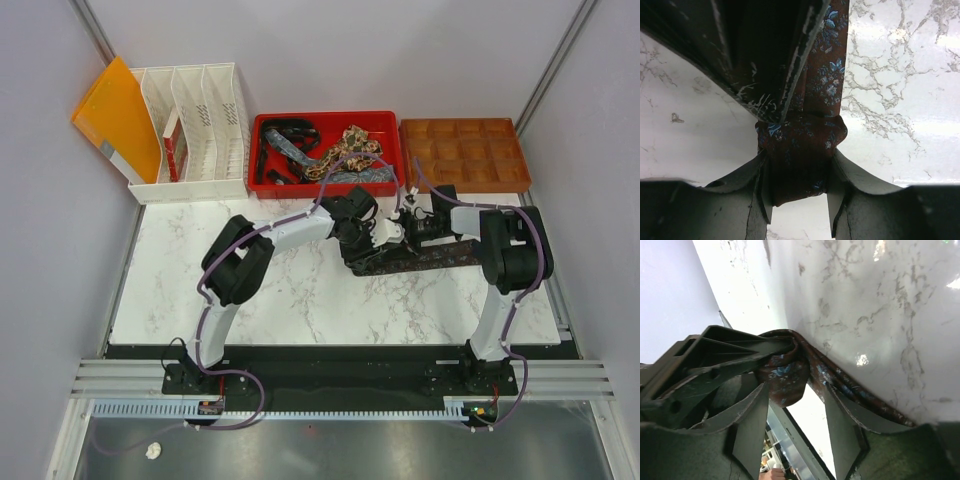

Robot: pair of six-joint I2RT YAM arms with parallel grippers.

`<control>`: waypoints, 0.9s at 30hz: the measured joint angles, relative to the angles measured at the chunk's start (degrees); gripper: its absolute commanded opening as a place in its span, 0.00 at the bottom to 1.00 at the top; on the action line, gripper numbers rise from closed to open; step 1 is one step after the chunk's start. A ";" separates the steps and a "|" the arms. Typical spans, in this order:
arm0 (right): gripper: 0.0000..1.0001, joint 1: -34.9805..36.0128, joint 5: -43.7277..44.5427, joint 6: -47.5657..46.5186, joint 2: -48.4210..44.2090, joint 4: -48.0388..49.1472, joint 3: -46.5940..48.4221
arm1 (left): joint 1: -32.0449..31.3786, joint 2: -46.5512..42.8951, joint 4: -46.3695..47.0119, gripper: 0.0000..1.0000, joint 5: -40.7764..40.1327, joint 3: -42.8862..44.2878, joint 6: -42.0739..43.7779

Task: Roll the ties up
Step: Roll the tie at the center of the board.

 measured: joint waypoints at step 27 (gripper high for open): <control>0.00 2.89 -0.72 3.17 -1.92 7.48 -5.49 | 0.76 0.07 0.96 0.71 1.27 -0.33 -0.31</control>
